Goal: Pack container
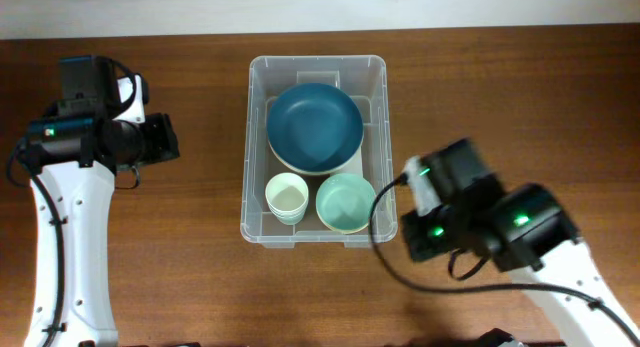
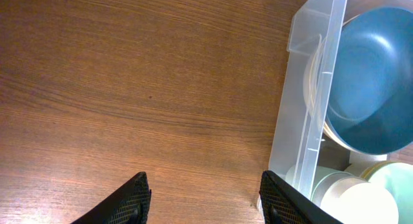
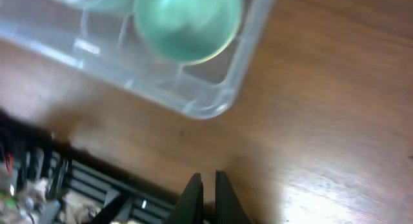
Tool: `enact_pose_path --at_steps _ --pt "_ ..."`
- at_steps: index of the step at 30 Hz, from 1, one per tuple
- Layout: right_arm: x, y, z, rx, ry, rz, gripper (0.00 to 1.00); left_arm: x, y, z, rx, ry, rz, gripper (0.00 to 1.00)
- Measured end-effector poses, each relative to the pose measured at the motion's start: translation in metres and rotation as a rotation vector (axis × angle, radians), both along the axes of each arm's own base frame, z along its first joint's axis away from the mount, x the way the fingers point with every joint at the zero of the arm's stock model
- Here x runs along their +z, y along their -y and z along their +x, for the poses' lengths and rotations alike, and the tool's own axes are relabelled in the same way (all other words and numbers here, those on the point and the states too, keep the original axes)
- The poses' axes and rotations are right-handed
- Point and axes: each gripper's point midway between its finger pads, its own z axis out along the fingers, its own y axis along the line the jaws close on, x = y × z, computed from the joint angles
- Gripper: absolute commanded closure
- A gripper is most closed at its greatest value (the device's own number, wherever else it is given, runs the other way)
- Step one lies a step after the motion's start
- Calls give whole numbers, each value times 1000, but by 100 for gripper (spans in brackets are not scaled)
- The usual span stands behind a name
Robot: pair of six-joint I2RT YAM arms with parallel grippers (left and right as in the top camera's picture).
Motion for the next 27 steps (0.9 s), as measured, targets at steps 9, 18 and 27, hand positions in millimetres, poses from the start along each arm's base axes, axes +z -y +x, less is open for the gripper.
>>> enact_pose_path --at_steps 9,18,27 --pt "-58 -33 -40 157 -191 -133 94 -3 2 -1 -4 -6 -10 44" --pt "-107 -56 -10 150 -208 -192 96 -3 2 -1 -4 -6 -10 44" --pt "-109 -37 7 39 -189 -241 96 -3 2 -1 -4 -6 -10 44"
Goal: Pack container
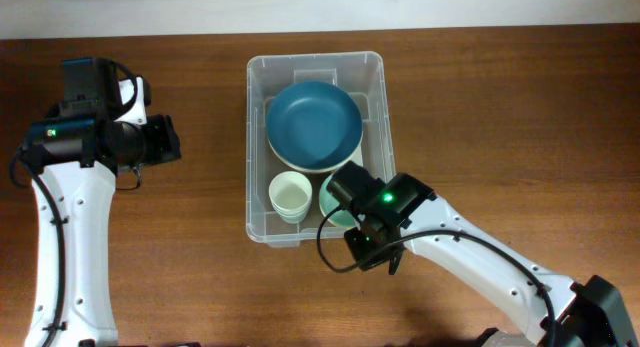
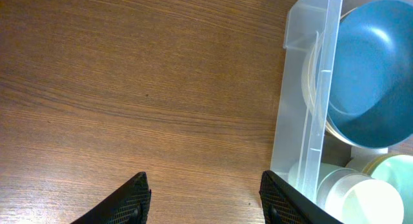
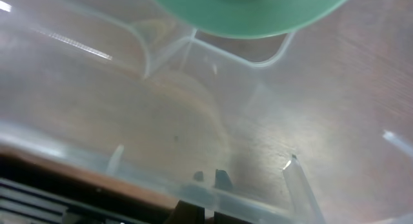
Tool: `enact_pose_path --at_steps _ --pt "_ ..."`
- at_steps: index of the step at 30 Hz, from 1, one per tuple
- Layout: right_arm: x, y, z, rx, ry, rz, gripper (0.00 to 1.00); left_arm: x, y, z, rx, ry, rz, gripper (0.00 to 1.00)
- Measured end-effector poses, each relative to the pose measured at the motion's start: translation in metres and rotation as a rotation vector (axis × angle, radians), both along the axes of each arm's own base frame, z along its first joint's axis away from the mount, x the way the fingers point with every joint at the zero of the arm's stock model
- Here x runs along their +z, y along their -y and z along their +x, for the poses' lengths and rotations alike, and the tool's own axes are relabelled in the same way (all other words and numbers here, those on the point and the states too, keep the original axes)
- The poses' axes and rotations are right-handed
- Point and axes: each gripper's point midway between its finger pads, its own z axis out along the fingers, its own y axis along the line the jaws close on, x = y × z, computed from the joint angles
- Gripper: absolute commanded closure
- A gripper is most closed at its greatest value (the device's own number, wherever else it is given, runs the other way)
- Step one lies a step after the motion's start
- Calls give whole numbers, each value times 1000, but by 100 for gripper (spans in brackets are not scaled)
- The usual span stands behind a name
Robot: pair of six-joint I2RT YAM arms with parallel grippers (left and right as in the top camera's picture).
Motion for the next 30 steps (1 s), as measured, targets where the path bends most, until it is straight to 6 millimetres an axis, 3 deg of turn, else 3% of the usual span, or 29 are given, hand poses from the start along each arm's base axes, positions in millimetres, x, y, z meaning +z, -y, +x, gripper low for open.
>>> enact_pose_path --at_steps 5,11,17,20,23,26,30 --pt "0 15 13 -79 19 -22 96 0 0 0 0 0 0 43" --pt "3 16 7 -65 15 -33 96 0 0 0 0 0 0 43" --pt "38 17 11 -90 144 33 96 0 0 0 0 0 0 43" --pt "66 36 28 -186 271 52 91 0 0 0 0 0 0 43" --pt "86 76 48 -348 375 30 91 0 0 0 0 0 0 43" --pt "84 108 62 -469 381 -16 91 0 0 0 0 0 0 43" --pt "67 123 78 -516 337 -39 91 0 0 0 -1 0 0 43"
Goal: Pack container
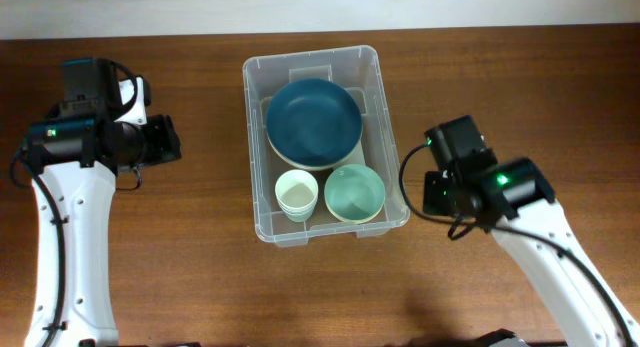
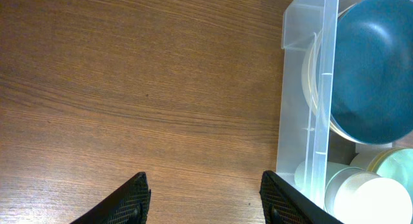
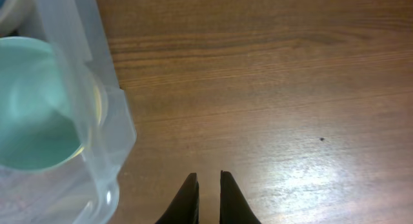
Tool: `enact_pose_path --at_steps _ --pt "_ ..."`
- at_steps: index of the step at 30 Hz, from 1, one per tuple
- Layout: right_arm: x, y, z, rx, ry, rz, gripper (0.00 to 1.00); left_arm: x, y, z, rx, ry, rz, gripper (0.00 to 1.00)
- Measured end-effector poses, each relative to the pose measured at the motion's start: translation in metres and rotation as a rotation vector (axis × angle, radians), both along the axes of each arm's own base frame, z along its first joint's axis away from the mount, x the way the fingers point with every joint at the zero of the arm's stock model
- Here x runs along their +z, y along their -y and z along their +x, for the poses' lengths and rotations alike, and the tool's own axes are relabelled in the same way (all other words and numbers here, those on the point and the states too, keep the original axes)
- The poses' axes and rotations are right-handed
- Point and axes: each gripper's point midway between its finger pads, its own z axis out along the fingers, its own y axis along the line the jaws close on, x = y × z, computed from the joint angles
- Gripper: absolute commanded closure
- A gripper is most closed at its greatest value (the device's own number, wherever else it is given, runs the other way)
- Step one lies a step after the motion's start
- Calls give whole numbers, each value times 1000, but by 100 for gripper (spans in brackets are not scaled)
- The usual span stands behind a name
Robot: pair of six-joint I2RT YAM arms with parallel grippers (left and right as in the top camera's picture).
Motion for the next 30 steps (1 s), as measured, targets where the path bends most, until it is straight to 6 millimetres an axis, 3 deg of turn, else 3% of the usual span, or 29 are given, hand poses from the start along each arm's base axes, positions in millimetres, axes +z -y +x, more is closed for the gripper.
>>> enact_pose_path --at_steps 5,8,21,25,30 --pt "-30 -11 11 36 -90 25 96 0 0 0 0 1 0 43" --pt "-47 -27 12 107 -159 82 96 0 0 0 0 0 0 43" --pt "-44 -75 -5 385 -220 318 96 0 0 0 0 0 0 43" --pt "-44 -74 -1 390 -204 309 95 0 0 0 0 0 0 43" --pt "-41 -42 23 276 -132 172 91 3 3 6 -15 29 6 43"
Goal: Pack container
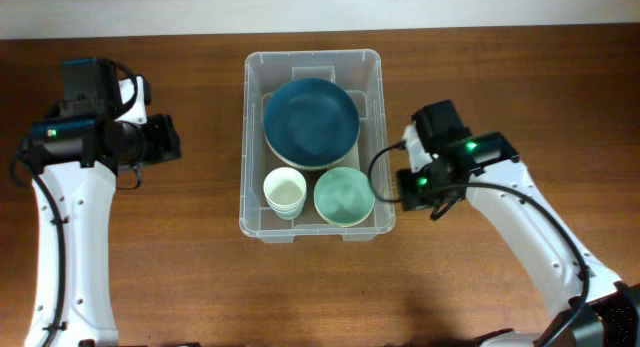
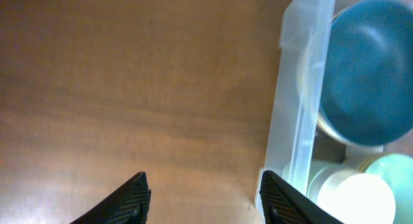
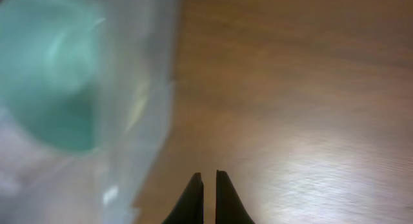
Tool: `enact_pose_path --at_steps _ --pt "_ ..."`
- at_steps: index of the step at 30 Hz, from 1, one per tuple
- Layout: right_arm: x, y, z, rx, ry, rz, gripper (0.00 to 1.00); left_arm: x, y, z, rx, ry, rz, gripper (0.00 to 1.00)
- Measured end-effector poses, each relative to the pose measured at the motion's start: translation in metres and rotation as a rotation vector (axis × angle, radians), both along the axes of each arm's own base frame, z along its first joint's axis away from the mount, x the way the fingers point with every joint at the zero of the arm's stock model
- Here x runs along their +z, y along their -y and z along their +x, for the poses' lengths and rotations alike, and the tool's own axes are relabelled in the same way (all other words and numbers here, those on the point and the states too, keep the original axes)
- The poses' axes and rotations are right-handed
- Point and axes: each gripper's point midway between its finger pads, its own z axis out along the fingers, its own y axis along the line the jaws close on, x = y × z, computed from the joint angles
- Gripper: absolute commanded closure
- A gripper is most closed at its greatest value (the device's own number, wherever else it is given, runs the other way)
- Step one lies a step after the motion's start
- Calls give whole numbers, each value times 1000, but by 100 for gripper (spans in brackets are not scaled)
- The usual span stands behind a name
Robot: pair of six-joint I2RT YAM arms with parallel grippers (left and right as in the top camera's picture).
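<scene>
A clear plastic container (image 1: 243,147) stands mid-table, holding a blue plate (image 1: 312,124), stacked white cups (image 1: 285,192) and a green bowl (image 1: 345,197). My right gripper (image 1: 399,190) is close against the container's right wall by the green bowl. In the right wrist view it (image 3: 208,197) is shut and empty over bare wood, with the blurred wall (image 3: 151,114) and bowl (image 3: 51,88) to its left. My left gripper (image 2: 203,198) is open above the table, left of the container (image 2: 298,121). The plate (image 2: 368,62) and cups (image 2: 355,198) show past the wall.
Brown wooden table (image 1: 150,267) with bare wood all round the container. The table's far edge (image 1: 500,27) meets a white wall at the top of the overhead view. The left arm (image 1: 70,227) stands along the left side.
The container, skewed with its near end swung right, now sits square and a little further left. My shut right gripper has moved left, up against its right wall. The left arm has not moved.
First my shut right gripper was right of the container's near right corner. Then it was at the near edge under the green bowl. Later the container lay skewed, with the gripper off to its right. Now the container is square, gripper beside it.
</scene>
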Motion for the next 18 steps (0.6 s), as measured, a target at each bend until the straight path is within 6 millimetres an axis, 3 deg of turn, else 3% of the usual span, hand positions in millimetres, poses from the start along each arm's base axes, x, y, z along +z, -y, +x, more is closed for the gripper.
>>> enact_pose_path --at_steps 1,2,3,4,7,10,15,18 --pt "7 9 10 -32 36 -24 88 2 4 5 -19 22 7 42" --pt "15 17 21 -61 78 -39 30 5 8 9 -42 41 16 37" --pt "32 27 41 -106 155 -55 1 10 15 18 -82 83 34 15" --pt "47 36 58 -142 225 -64 1 16 24 28 -127 132 70 0" --pt "90 50 108 -212 459 -46 1 30 33 48 -159 230 119 0" --pt "112 63 128 -256 565 -45 1 33 29 52 -153 249 148 0" --pt "114 86 132 -301 580 -72 1 33 25 52 -140 248 166 0" --pt "105 107 118 -374 515 -86 1 28 20 46 -138 214 166 0"
